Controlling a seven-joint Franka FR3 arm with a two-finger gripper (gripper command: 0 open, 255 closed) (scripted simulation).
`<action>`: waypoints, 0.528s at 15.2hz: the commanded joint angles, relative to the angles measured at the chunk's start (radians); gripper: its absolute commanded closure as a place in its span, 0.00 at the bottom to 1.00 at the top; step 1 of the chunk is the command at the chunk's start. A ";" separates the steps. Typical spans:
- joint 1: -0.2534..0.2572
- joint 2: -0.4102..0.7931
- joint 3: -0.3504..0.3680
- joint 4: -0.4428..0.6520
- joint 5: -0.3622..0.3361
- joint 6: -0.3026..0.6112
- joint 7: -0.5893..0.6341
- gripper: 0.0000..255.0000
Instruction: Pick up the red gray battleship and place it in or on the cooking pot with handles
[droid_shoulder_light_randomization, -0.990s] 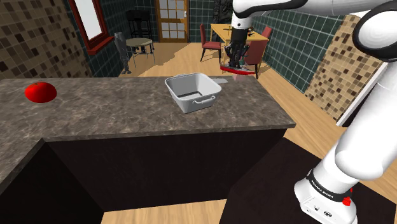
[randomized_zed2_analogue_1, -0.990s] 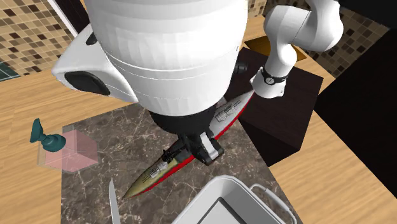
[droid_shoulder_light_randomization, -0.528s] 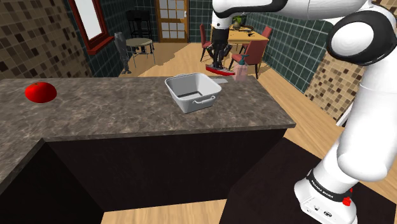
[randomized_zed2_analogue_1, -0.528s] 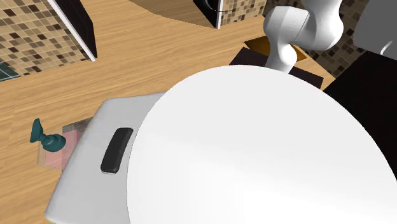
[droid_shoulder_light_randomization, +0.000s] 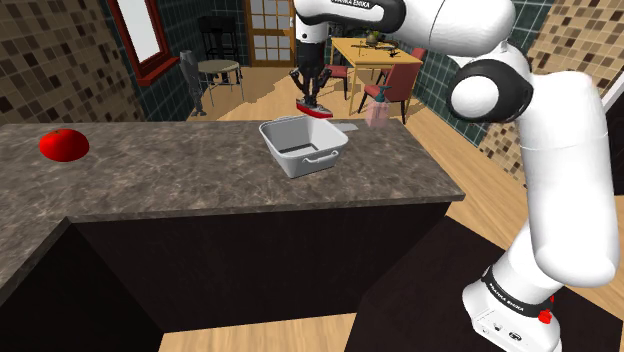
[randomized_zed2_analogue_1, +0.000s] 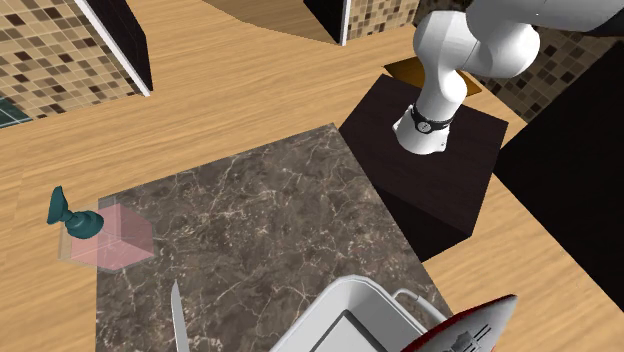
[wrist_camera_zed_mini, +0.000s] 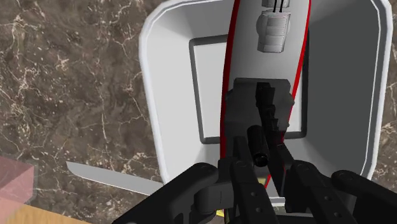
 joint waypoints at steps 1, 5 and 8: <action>0.016 0.126 0.006 0.211 0.001 -0.086 0.026 1.00; 0.020 0.059 0.005 0.040 0.000 0.018 0.027 1.00; 0.022 0.031 0.005 -0.047 -0.001 0.078 0.027 1.00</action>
